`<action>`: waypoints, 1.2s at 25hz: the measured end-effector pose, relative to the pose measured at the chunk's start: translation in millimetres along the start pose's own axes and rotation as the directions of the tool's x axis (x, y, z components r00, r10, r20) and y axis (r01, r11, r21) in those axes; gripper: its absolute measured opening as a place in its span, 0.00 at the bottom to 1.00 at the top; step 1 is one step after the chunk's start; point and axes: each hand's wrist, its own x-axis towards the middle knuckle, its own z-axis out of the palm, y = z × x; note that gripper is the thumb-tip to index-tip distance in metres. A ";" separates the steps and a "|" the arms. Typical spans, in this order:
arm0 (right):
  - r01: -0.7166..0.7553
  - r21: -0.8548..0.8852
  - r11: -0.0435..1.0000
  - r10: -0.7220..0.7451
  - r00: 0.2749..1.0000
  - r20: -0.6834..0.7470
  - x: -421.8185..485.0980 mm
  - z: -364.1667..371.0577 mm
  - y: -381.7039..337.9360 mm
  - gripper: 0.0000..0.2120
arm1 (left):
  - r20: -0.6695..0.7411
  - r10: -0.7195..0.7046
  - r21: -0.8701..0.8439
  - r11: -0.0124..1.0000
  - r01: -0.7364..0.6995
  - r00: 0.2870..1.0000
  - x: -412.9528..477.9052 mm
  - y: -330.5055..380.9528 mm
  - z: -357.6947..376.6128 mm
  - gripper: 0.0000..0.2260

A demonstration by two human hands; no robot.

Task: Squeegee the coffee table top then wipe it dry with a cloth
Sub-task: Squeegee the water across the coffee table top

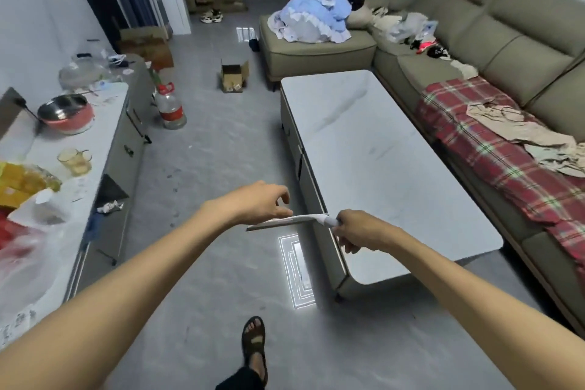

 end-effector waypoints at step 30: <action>-0.363 0.643 0.674 0.526 0.847 -0.073 657.5 -464.2 -50.0 0.15 | 0.339 0.306 0.119 0.924 -0.364 0.890 816.3 -195.8 -426.0 0.19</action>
